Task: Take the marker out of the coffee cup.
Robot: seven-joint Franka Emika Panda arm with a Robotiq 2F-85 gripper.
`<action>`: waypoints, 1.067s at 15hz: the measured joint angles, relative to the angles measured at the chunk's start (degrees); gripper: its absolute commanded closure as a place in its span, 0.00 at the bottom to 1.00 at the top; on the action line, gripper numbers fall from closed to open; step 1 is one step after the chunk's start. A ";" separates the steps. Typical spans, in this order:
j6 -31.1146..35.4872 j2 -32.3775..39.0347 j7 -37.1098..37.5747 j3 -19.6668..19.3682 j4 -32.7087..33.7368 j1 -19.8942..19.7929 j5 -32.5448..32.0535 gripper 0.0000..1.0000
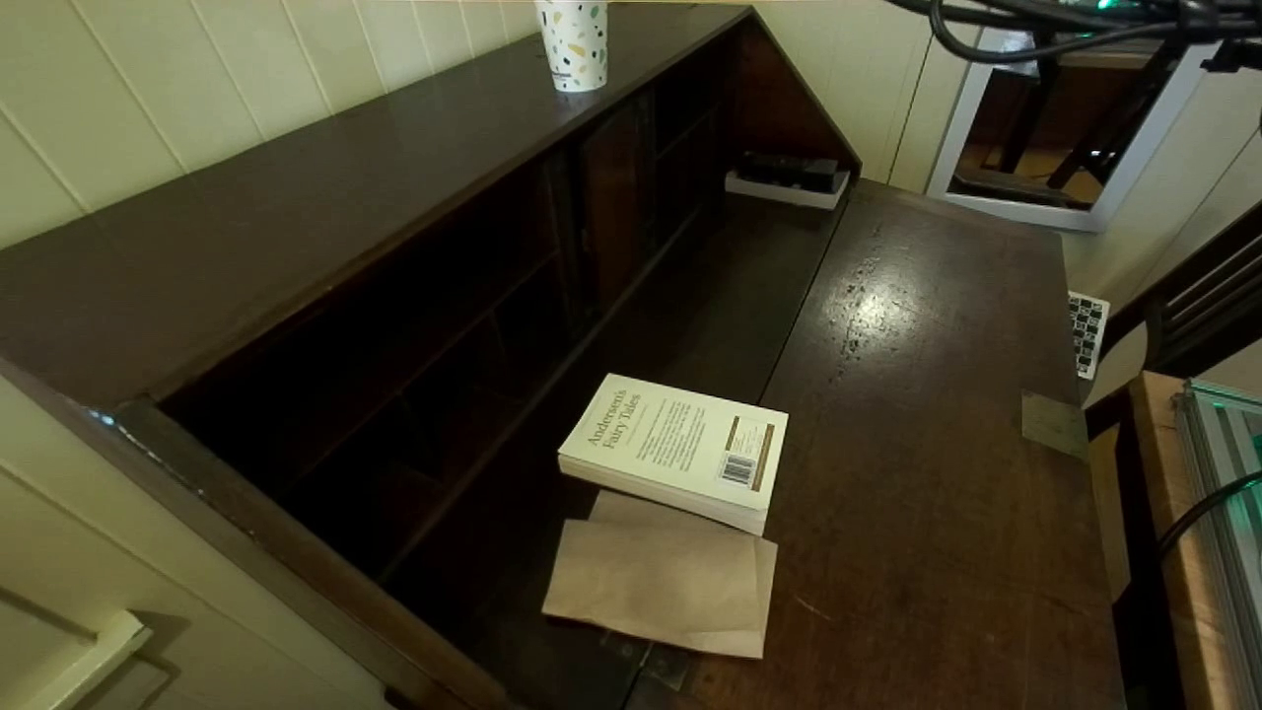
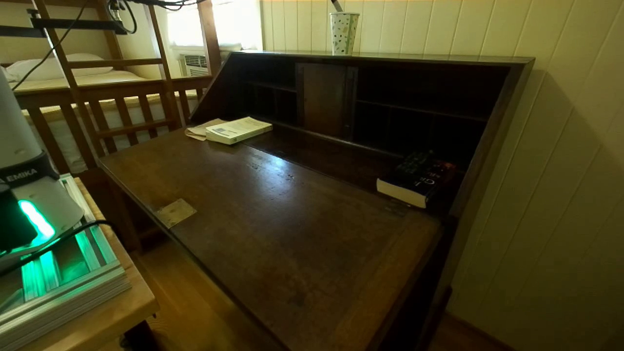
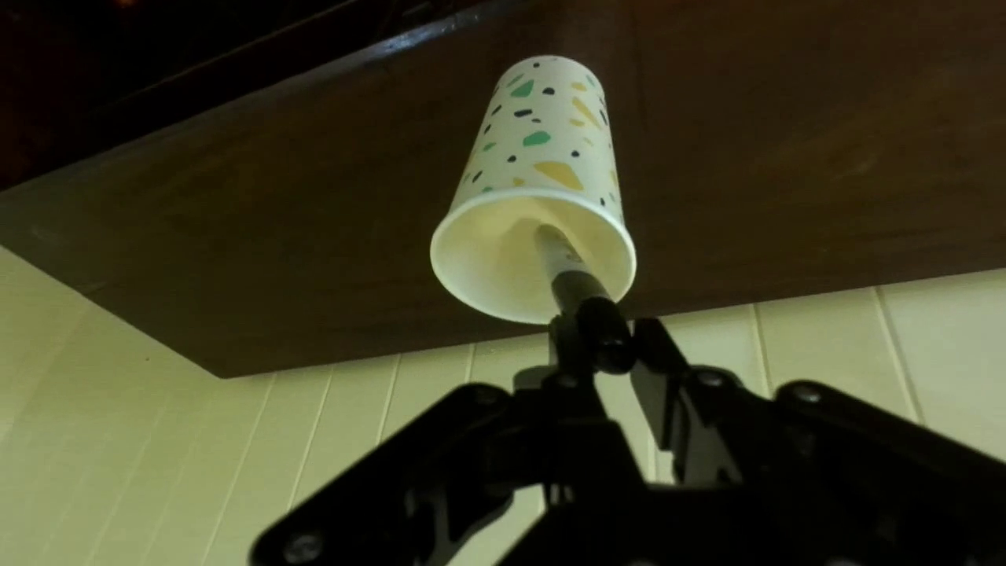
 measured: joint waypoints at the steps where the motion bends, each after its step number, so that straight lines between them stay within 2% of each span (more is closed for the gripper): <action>1: 0.00 -0.54 0.00 0.01 0.20 0.39 -1.06 0.95; 5: 0.02 -3.06 0.03 0.36 0.39 2.11 -5.49 0.95; 11: 2.00 -4.85 -2.77 3.01 -0.28 5.16 -5.86 0.95; 16: 6.97 -4.42 -5.05 5.87 -7.02 5.86 -5.44 0.95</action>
